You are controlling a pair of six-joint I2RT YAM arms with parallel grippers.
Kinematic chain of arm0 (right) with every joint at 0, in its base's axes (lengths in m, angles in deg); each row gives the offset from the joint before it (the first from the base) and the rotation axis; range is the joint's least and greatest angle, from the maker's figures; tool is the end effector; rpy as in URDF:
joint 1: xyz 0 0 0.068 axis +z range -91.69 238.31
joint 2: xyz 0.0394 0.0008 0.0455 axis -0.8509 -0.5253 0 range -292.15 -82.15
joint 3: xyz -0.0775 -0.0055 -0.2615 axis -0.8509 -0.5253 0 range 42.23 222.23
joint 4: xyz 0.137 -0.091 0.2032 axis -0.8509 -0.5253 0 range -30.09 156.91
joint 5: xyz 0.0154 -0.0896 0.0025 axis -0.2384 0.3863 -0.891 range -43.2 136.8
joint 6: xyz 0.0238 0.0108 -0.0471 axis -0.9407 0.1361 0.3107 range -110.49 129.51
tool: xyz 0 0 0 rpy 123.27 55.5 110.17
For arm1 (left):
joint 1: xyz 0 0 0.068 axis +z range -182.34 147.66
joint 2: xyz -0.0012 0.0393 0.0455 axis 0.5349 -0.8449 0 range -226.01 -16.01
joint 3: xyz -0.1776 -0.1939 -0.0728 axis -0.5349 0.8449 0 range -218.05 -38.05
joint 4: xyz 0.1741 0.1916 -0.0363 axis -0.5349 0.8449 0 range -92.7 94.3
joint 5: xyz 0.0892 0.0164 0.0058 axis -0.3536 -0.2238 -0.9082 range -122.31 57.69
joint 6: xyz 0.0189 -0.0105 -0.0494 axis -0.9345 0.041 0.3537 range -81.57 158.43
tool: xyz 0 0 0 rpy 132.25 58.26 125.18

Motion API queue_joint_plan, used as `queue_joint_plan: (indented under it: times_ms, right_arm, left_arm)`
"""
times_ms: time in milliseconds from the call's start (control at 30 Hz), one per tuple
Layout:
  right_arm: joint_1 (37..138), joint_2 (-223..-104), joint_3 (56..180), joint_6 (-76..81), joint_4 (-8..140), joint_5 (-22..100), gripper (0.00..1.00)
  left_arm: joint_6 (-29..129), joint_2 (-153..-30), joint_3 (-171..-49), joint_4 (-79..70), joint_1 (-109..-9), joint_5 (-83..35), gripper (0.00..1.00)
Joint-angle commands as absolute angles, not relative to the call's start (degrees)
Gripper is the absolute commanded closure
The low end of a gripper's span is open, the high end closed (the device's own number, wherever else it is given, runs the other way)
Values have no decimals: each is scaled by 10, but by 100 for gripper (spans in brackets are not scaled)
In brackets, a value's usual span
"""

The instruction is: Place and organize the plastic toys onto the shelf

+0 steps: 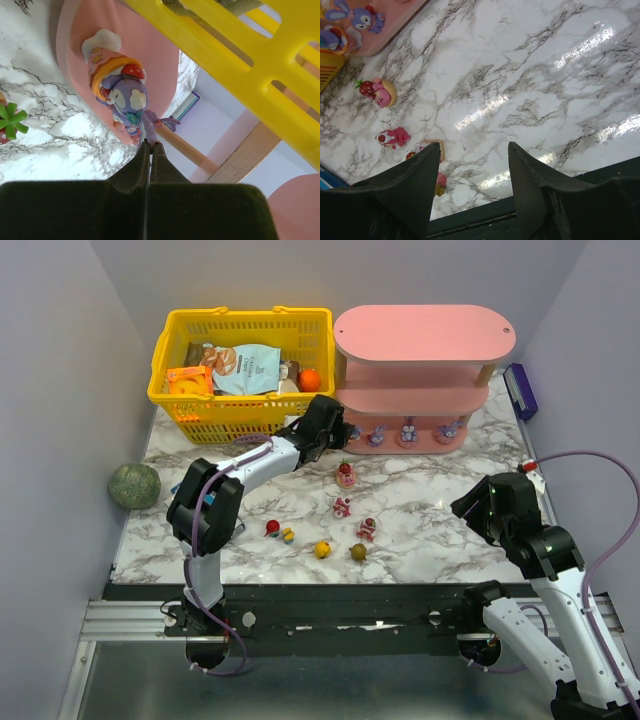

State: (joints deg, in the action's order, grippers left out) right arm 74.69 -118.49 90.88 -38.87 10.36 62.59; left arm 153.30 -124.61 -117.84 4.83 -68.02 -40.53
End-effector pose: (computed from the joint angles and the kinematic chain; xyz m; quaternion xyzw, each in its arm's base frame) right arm 0.1097 0.0221 0.3052 0.3029 0.8625 0.0993 0.3929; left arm 0.3569 -0.2501 0.2335 -0.5921 0.6653 -0.4192 0.1763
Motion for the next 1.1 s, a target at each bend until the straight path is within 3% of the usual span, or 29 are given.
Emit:
queue_joint_plan:
  times_ms: [0,433,800,1067]
  right_arm:
    - [743,-1184,902,-386,112,641,36]
    - [743,-1184,900,-385,113,641,36]
    - [744,-1181,900,-386,113,640,36]
    - [742,-1182,898,-386,113,642,36]
  left_arm:
    - [1731,-1214,-1181,56,-679,-412,100]
    - [1737,-1220,-1180,62,-679,-407,96]
    - [1746,-1227,-1172,39,-679,-396,71]
    - [1746,-1232,-1166,20,-678,-388,69]
